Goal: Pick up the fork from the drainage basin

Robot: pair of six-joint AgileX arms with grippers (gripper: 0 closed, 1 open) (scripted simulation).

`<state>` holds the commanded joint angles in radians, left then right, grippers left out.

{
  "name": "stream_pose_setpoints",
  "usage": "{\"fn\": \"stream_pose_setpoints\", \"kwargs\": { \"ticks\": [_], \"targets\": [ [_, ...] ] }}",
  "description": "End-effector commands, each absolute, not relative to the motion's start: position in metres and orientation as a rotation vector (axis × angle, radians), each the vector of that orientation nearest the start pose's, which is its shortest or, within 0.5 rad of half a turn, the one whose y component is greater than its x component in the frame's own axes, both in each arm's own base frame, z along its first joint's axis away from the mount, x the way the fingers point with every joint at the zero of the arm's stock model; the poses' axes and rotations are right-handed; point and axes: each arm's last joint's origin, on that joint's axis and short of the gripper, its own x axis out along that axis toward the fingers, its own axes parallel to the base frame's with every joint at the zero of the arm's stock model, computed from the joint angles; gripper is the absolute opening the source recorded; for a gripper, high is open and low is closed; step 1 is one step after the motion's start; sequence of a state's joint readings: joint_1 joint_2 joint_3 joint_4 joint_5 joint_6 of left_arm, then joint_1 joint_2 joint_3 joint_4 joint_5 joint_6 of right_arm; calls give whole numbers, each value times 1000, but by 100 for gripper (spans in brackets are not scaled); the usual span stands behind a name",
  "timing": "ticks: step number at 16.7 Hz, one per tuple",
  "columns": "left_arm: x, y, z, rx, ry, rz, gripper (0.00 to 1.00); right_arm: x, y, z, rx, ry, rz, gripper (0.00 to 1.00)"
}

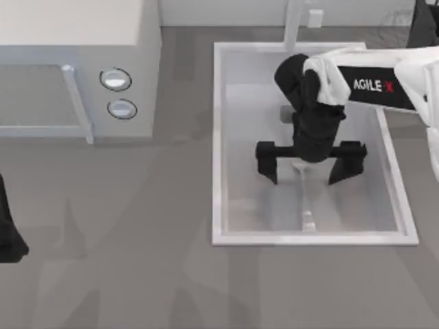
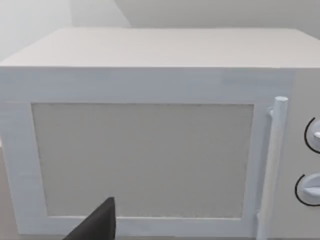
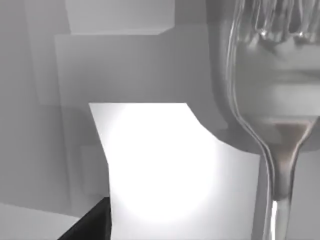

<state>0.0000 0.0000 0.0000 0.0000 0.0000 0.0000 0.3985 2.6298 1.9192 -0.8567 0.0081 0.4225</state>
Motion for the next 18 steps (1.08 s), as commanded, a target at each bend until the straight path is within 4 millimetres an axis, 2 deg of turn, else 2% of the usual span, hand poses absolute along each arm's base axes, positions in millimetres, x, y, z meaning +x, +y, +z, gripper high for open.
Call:
{"fn": "stream_pose_setpoints", "kwargs": {
  "ticks": [4,17,18],
  "targets": [
    [106,-1,160,0,0,0,100,440,192,11,8,1571,-8,100],
    [106,-1,160,0,0,0,100,440,192,11,8,1571,-8,2],
    [106,-1,160,0,0,0,100,440,192,11,8,1571,-8,0]
  ]
}}
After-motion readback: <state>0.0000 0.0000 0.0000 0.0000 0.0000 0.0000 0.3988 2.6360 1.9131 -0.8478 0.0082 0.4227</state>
